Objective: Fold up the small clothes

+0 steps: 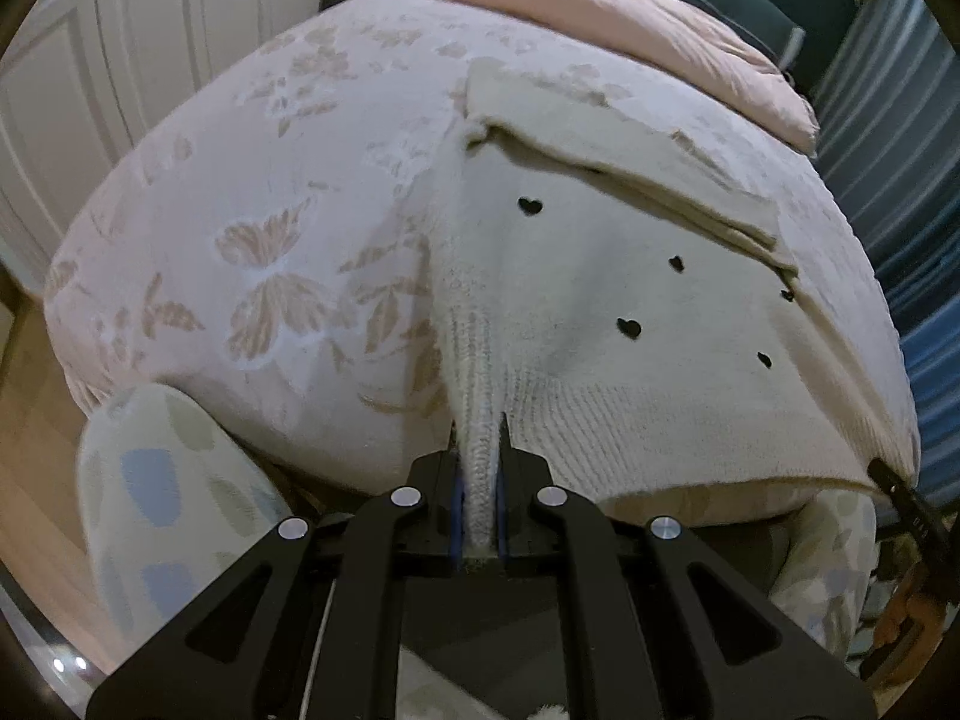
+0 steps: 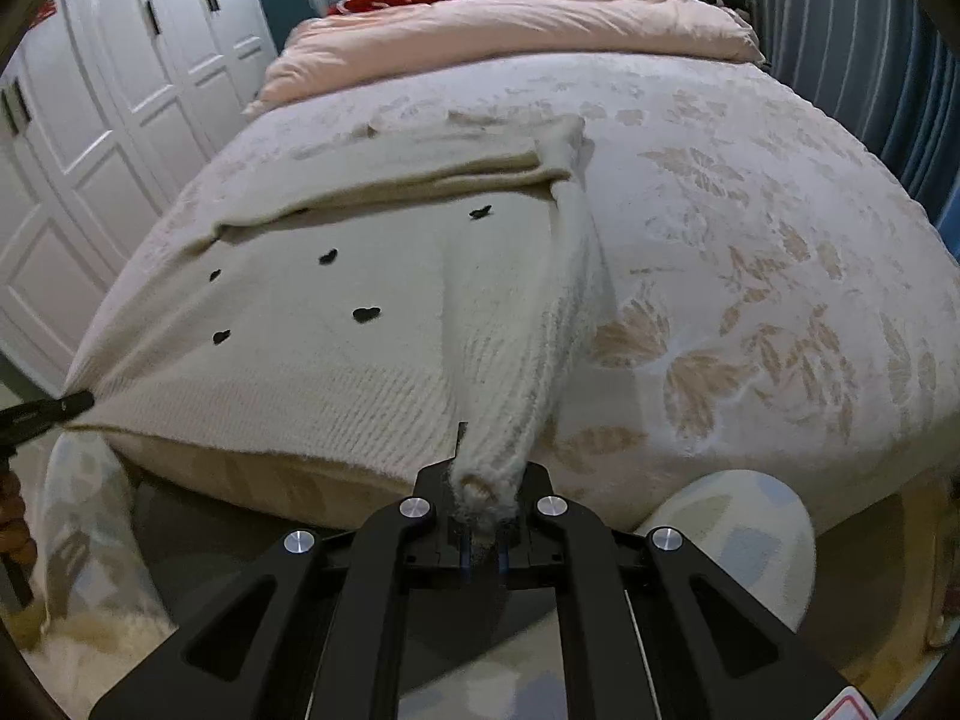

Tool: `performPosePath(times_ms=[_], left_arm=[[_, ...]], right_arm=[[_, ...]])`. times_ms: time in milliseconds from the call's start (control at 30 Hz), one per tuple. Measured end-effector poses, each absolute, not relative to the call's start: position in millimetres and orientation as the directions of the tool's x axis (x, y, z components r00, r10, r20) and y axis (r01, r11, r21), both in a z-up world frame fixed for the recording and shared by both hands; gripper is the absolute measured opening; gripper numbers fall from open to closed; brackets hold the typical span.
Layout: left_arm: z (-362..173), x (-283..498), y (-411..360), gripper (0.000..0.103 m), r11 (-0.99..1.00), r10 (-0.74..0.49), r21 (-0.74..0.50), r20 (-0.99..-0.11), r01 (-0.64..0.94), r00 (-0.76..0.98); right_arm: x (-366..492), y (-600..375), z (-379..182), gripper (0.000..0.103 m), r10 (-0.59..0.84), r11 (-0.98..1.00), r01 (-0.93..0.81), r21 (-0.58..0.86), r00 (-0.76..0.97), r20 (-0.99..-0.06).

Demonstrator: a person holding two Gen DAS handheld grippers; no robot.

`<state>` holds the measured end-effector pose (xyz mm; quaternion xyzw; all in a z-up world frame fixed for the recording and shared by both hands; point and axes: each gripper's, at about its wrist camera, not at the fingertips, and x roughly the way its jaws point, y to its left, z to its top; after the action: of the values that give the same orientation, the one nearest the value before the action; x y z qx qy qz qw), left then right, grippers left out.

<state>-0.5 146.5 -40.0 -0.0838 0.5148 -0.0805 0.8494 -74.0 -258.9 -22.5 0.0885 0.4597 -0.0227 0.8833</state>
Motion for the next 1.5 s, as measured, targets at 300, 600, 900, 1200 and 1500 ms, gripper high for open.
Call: performPosePath(times_ms=[300, 600, 900, 1200, 1500], left_arm=[[5.5, -87.4, 157.0, 0.006, 0.959, -0.270, -0.216, -0.896, 0.185, 0.353], [73.6, 40.7, 118.5, 0.007, 0.967, -0.252, -0.175, -0.759, 0.184, 0.600], [-46.1, 220.4, 94.5, 0.017, 0.988, -0.109, -0.149, -0.853, -0.038, 0.510], [-81.9, 225.6, 92.8, 0.075, 0.998, -0.035, -0.054, -0.843, -0.019, 0.536], [-89.3, 244.4, 87.3, 0.009, 0.994, -0.085, -0.109, -0.859, -0.018, 0.504]], right_arm=[[-154.1, -265.1, 18.6, 0.005, 0.122, 0.992, -0.032, 0.122, 0.477, -0.870], [-35.5, -311.0, 92.1, 0.005, 0.205, 0.942, 0.016, 0.335, 0.764, -0.612], [101.3, -355.4, -23.1, 0.035, 0.075, 0.849, 0.301, 0.435, 0.745, -0.663], [111.3, -339.5, -68.3, 0.065, 0.025, 0.949, 0.221, 0.225, 0.658, -0.753], [139.6, -332.9, -79.9, 0.006, 0.058, 0.941, 0.224, 0.254, 0.634, -0.771]])
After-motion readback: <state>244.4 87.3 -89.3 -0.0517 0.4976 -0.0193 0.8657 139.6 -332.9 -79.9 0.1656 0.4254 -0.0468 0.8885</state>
